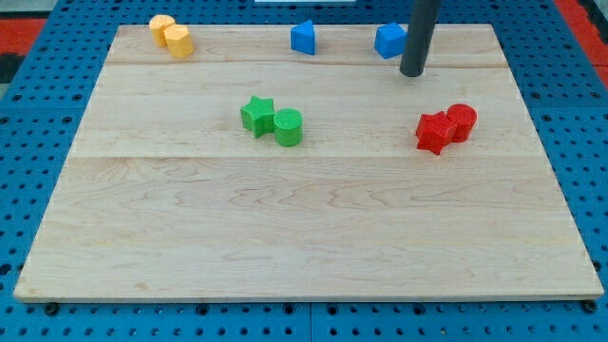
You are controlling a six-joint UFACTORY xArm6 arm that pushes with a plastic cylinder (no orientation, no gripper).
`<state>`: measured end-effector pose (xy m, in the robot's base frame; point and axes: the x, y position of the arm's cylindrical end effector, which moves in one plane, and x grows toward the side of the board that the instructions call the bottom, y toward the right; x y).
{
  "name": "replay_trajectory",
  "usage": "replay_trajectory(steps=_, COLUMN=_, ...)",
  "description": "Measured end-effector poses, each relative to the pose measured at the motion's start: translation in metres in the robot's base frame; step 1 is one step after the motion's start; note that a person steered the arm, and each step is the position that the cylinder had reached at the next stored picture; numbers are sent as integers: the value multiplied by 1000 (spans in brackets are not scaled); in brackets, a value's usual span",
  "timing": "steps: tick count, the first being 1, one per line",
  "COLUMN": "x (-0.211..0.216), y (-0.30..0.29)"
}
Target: Slightly push the blue cube to the left side of the board
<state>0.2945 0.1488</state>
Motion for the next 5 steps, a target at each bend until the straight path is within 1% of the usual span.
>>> replay_trajectory(steps=2, x=0, y=3)
replay_trajectory(steps=3, x=-9, y=13)
replay_trajectory(steps=4, x=-44, y=30)
replay_trajectory(steps=5, x=-47, y=-4)
